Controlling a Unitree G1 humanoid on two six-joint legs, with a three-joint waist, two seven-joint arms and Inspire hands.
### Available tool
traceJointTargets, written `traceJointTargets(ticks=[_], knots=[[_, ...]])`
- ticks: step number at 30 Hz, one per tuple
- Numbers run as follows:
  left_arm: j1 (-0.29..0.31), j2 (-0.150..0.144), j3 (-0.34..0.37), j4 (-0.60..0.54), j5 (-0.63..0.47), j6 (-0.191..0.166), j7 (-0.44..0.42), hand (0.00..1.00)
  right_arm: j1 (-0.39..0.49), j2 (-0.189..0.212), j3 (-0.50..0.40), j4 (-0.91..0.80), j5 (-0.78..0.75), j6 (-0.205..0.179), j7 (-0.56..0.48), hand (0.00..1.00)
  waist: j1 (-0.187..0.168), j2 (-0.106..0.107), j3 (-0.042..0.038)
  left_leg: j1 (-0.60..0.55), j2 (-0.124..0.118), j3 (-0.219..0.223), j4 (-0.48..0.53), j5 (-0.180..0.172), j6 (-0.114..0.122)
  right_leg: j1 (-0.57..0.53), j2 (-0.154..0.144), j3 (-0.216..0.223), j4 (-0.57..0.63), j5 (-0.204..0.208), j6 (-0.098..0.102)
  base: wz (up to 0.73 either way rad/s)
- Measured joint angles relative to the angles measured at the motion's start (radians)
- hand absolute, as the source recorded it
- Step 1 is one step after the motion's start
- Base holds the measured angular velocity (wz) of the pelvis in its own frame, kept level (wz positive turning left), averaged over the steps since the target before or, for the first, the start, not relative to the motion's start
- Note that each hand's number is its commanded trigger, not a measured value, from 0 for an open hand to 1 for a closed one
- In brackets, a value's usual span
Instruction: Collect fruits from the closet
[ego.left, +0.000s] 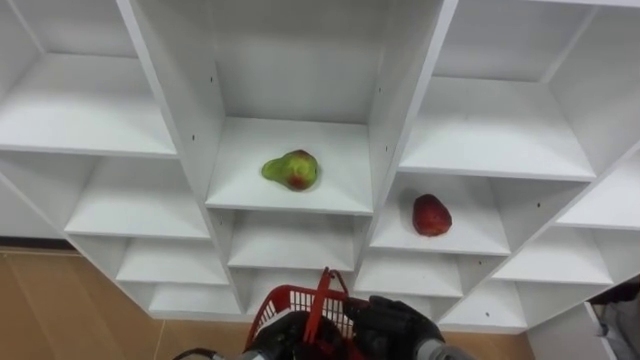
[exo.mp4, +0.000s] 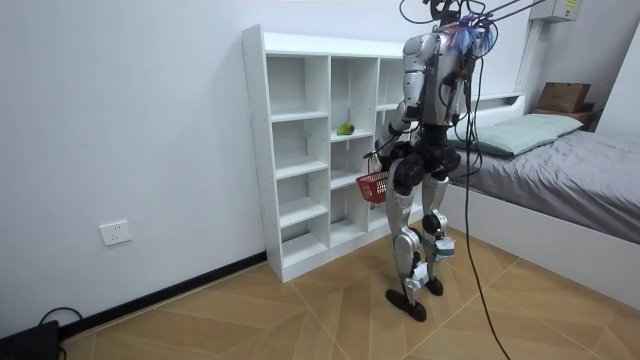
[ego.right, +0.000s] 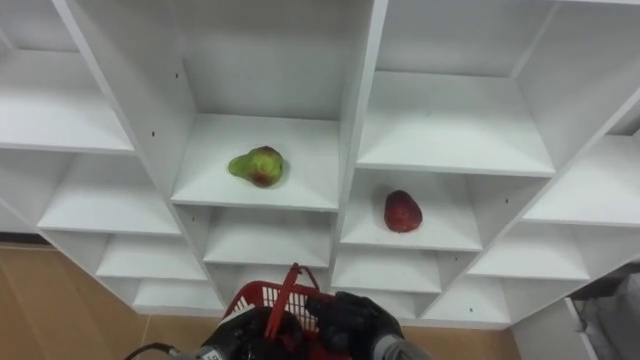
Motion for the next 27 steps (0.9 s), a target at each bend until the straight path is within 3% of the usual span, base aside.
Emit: traceJointTargets(ticks=[1, 2, 3, 11, 27], knots=[[0.0, 0.0, 0.0, 0.0, 0.0, 0.0, 0.0, 1.0, -0.002, 0.0, 0.0, 0.0, -0.003, 0.0, 0.0, 0.63, 0.0, -0.001, 0.0006, 0.0, 0.0, 0.0, 0.0, 0.0, 0.0, 0.0, 0.0, 0.0, 0.0, 0.0, 0.0, 0.0], [0.0, 0.0, 0.0, 0.0, 0.0, 0.0, 0.0, 1.0, -0.002, 0.0, 0.0, 0.0, -0.004, 0.0, 0.0, 0.27, 0.0, -0.003, 0.0009, 0.0, 0.0, -0.001, 0.0, 0.0, 0.0, 0.0, 0.0, 0.0, 0.0, 0.0, 0.0, 0.0], [0.0, 0.0, 0.0, 0.0, 0.0, 0.0, 0.0, 1.0, -0.002, 0.0, 0.0, 0.0, -0.004, 0.0, 0.0, 0.01, 0.0, -0.004, 0.0011, 0.0, 0.0, -0.001, 0.0, 0.0, 0.0, 0.0, 0.0, 0.0, 0.0, 0.0, 0.0, 0.0], [0.0, 0.001, 0.0, 0.0, 0.0, 0.0, -0.001, 1.0, -0.002, 0.0, -0.001, 0.0, -0.003, 0.0, -0.002, 0.0, 0.0, -0.013, 0.0005, 0.0, 0.0, 0.0, 0.0, 0.0, 0.0, 0.0, -0.001, -0.002, 0.001, 0.0, 0.0, 0.0], [0.0, 0.003, -0.002, 0.001, 0.001, 0.0, -0.001, 1.0, -0.004, 0.001, -0.002, 0.001, -0.037, 0.0, -0.004, 0.0, -0.002, -0.013, 0.001, -0.002, 0.0, 0.0, 0.0, 0.0, 0.0, 0.0, -0.002, -0.003, 0.0, 0.0, 0.0, 0.0]])
